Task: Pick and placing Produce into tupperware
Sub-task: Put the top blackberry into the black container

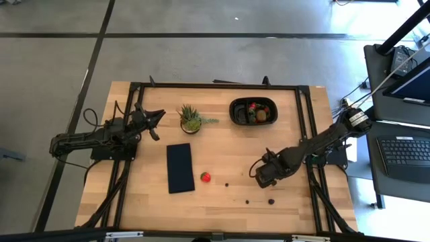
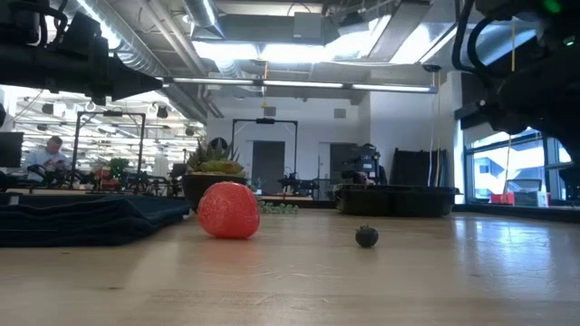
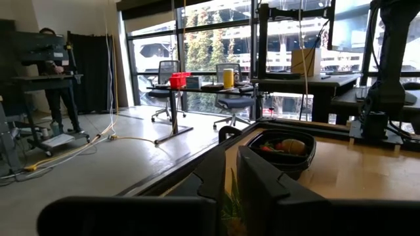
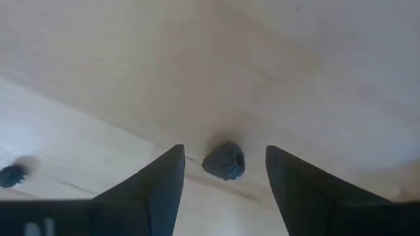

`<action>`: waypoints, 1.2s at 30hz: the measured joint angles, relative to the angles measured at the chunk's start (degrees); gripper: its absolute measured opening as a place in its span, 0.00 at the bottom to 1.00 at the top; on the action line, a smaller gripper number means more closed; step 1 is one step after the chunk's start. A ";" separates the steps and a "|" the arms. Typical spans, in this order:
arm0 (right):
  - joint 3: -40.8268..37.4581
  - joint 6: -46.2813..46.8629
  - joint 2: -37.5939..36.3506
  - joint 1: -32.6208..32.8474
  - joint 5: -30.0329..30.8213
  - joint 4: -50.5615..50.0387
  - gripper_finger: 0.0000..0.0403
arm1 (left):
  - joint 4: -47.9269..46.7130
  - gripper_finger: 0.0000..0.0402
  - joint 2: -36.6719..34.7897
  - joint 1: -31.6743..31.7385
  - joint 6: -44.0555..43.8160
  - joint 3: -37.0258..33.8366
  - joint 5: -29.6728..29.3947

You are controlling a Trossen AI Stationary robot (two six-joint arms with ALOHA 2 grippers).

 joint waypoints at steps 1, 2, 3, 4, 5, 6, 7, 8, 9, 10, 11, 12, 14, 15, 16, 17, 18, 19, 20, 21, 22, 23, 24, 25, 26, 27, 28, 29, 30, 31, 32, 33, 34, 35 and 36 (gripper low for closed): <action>-0.23 0.12 0.00 0.10 0.01 0.34 0.53 | 0.00 0.07 0.00 0.02 0.00 0.02 0.00; -0.39 0.17 0.00 0.19 0.00 0.30 0.53 | 0.00 0.07 -0.02 0.00 0.00 0.00 0.00; -0.46 0.18 0.00 0.26 0.00 0.09 0.53 | 0.00 0.06 0.00 0.01 0.00 0.02 0.00; -0.44 0.20 0.00 0.31 0.00 0.19 0.53 | 0.00 0.06 0.00 0.02 0.00 0.00 0.00; -0.44 0.20 0.00 0.31 0.00 0.40 0.53 | -0.01 0.05 -0.01 0.01 0.00 0.02 0.00; -0.44 0.23 0.00 0.31 0.00 0.39 0.53 | -0.01 0.05 -0.01 0.02 0.00 0.00 0.00; -0.44 0.33 0.00 0.31 -0.02 0.34 0.53 | 0.00 0.04 0.00 0.02 0.00 0.02 0.00; -0.44 0.46 0.17 0.31 -0.04 0.40 0.53 | 0.00 0.04 -0.01 0.02 0.00 0.02 0.00; -0.42 0.53 0.43 0.29 -0.04 0.59 0.53 | -0.01 0.04 -0.01 0.01 0.00 0.00 0.00; -0.42 0.53 0.72 0.30 -0.09 0.72 0.53 | -0.02 0.03 0.00 0.00 0.00 0.02 0.00; -0.42 0.53 1.13 0.33 -0.51 1.00 0.53 | 0.00 0.03 -0.02 0.00 0.00 0.00 0.00; -0.42 0.53 1.59 0.34 -1.17 1.47 0.53 | -0.02 0.02 -0.02 0.02 0.00 0.02 0.00; -0.42 0.35 2.79 0.35 -2.32 2.02 0.53 | 0.00 0.02 -0.01 0.00 0.00 0.01 0.00; -0.42 0.33 3.34 0.35 -2.69 2.30 0.53 | -0.02 0.02 0.00 0.01 0.02 0.01 0.00; -0.42 0.31 3.84 0.35 -3.06 2.68 0.53 | -0.01 0.01 -0.01 0.02 0.03 0.02 0.00; -0.42 0.29 4.31 0.35 -3.30 2.93 0.53 | 0.00 0.01 -0.01 0.02 0.03 0.01 0.00; -0.42 0.26 4.71 0.38 -3.32 2.89 0.53 | 0.00 0.01 0.00 0.02 0.03 0.01 0.00; -0.42 0.26 5.10 0.45 -3.37 2.83 0.53 | -0.01 0.00 0.00 0.02 0.03 0.02 0.00; -0.42 0.24 5.41 0.56 -3.60 2.95 0.53 | -0.02 0.00 -0.02 0.00 0.03 0.02 0.00; -0.42 0.22 5.73 0.70 -4.14 2.93 0.53 | -0.02 0.00 -0.02 0.00 0.03 0.02 0.00; -0.42 0.19 6.07 0.83 -4.91 2.90 0.53 | -0.02 0.00 -0.02 0.00 0.03 0.02 0.00; -0.42 0.15 6.38 1.08 -5.29 2.92 0.53 | 0.00 0.00 -0.02 0.02 0.03 0.02 0.02; -0.42 0.15 6.64 1.25 -5.31 2.94 0.53 | 0.00 0.01 -0.01 0.01 0.03 0.00 0.00; -0.42 0.13 6.86 1.42 -5.31 3.12 0.53 | 0.00 0.01 0.00 0.01 0.03 0.00 0.00; -0.42 0.11 6.96 1.50 -5.31 3.24 0.53 | -0.01 0.02 -0.01 0.02 0.03 0.01 0.01; -0.42 0.11 7.00 1.49 -5.32 3.25 0.53 | 0.00 0.02 -0.01 0.02 0.03 0.02 0.00; -0.41 0.11 7.04 1.49 -5.33 3.29 0.53 | 0.00 0.03 0.00 0.01 0.03 0.02 0.00; -0.41 0.11 7.13 1.49 -5.32 3.30 0.53 | -0.01 0.04 -0.01 0.02 0.05 0.02 0.00; -0.40 0.08 7.16 1.49 -5.23 3.21 0.53 | 0.00 0.04 -0.01 0.01 0.05 0.01 0.00; -0.42 0.02 7.15 1.49 -4.94 3.21 0.53 | -0.02 0.05 0.00 0.02 0.05 0.00 0.00; -0.42 -0.04 7.15 1.49 -4.58 3.29 0.53 | 0.00 0.06 -0.02 0.02 0.05 0.02 0.00; -0.40 -0.09 7.15 1.49 -4.43 3.27 0.53 | 0.00 0.06 0.00 0.00 0.05 0.02 0.00; -0.41 -0.11 7.15 1.49 -4.12 3.27 0.53 | -0.02 0.07 -0.02 0.02 0.05 0.02 0.00; -0.40 -0.11 7.15 1.49 -4.04 3.29 0.53 | -0.01 0.08 0.00 0.02 0.05 0.02 0.00; -0.40 -0.11 7.15 1.49 -3.97 3.29 0.53 | -0.01 0.08 -0.01 0.01 0.05 0.01 0.00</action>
